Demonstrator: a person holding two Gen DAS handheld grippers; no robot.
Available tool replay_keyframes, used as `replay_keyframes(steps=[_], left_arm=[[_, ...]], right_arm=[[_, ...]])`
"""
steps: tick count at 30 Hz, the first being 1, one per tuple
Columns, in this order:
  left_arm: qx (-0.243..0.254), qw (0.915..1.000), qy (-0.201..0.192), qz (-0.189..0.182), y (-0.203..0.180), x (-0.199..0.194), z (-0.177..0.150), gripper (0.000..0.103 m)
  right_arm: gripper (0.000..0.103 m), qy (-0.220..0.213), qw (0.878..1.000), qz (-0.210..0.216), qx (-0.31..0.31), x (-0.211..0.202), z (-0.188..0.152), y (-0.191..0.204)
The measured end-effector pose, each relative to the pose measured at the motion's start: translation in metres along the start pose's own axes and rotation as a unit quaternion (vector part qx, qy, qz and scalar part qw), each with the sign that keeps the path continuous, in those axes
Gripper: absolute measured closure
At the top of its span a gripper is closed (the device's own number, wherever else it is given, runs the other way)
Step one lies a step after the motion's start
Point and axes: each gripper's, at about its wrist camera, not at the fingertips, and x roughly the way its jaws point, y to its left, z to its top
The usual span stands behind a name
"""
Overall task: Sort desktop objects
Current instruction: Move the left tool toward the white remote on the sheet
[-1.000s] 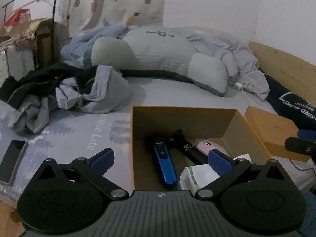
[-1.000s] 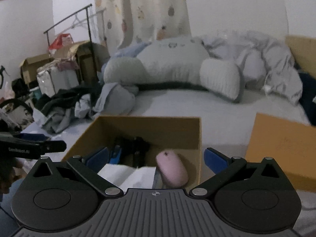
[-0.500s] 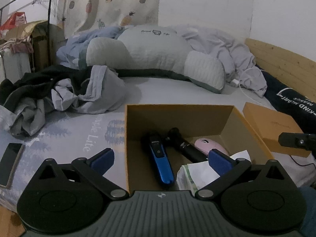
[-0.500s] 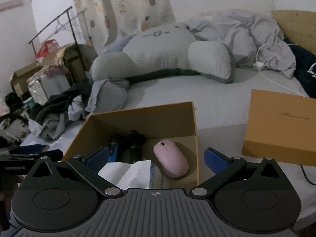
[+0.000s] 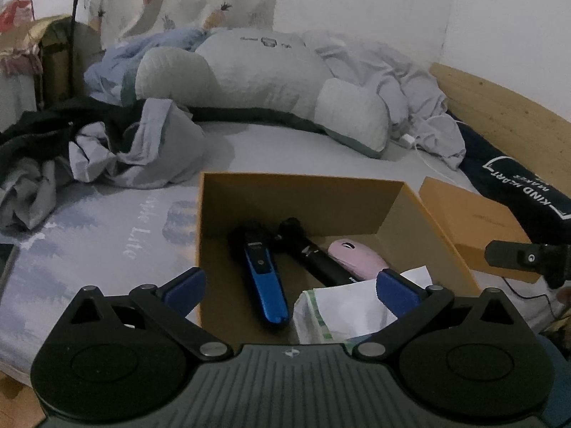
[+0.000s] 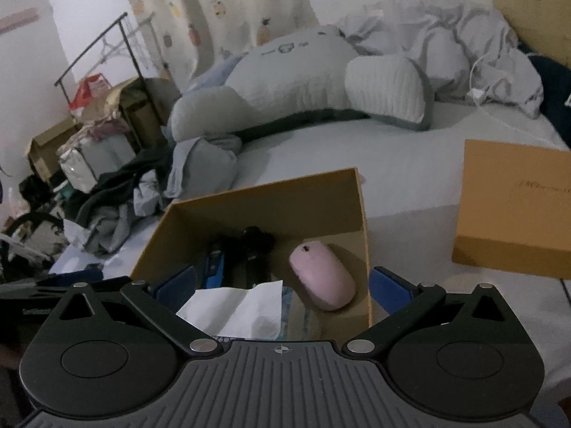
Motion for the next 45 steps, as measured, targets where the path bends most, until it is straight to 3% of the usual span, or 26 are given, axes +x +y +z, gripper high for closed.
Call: replay_keyframes(steps=[12,16,27,36,45], left_arm=[[-0.048,0.9977,0.045,-0.012,0.005,0.026,0.019,0.0],[-0.071,0.9963,0.04,-0.03,0.007,0.028,0.044,0.0],[-0.07,0.9962,-0.003,-0.051,-0.006,0.036,0.136,0.0],[-0.107,0.9906,0.026,-0.081,-0.009,0.076,0.189,0.0],[-0.103,0.9924,0.043,-0.051,-0.008,0.123,0.211,0.0]], right_arm=[[0.0,0.021,0.998,0.04,0.031,0.006,0.033,-0.014],[0.0,0.003,0.999,0.052,0.012,0.0,0.066,-0.007],[0.0,-0.037,0.996,0.078,0.007,-0.009,0.189,0.003],[0.0,-0.035,0.995,0.088,-0.012,0.025,0.265,-0.007],[0.0,-0.036,0.996,0.077,0.002,0.075,0.286,-0.03]])
